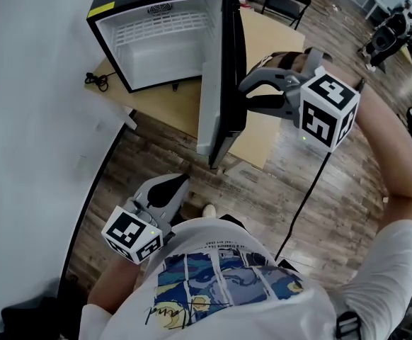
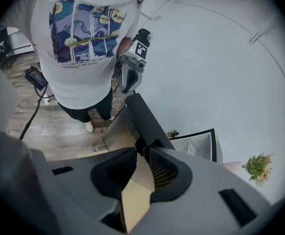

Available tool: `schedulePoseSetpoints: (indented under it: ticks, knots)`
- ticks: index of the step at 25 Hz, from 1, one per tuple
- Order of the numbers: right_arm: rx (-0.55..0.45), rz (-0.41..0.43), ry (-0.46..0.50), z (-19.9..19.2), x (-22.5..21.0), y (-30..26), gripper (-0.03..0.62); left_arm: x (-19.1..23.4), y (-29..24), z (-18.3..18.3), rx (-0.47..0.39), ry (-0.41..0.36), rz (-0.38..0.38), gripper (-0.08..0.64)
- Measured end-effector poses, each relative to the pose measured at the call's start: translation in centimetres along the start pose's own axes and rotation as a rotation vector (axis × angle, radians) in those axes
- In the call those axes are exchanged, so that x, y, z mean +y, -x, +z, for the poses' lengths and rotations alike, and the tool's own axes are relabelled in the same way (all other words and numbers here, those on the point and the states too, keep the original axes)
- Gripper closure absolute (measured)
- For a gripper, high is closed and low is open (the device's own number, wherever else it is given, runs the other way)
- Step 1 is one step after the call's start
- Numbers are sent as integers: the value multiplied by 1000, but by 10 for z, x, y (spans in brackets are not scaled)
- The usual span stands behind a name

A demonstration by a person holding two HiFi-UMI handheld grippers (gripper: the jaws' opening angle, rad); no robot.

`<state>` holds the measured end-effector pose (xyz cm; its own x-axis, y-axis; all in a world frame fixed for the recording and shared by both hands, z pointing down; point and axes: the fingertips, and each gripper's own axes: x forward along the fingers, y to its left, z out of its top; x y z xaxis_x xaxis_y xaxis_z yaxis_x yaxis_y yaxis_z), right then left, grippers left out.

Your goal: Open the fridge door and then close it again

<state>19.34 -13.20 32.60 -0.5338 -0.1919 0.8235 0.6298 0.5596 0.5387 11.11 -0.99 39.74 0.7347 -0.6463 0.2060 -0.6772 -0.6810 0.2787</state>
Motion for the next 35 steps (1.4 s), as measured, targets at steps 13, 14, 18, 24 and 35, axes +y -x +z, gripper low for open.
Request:
schedulePoseSetpoints:
  ticks: [13,14,18,24,35]
  knots:
    - [33,-16,32,-33,44,51,526,-51,-29,8,5,-33,-7,546]
    - [39,-18,35,-37,48,56,525,-56,-31,9,7,-36,-6,546]
    - [65,-14,36,-49,59,70,523,-65,-37,14,12,-45,-10,546]
    - [99,-8,33,-61,64,72,520,-65,-38,15,12,-57,-33,546]
    - [152,14,47,-76,70,78,515,-68,-40,18,13,-59,-44,546]
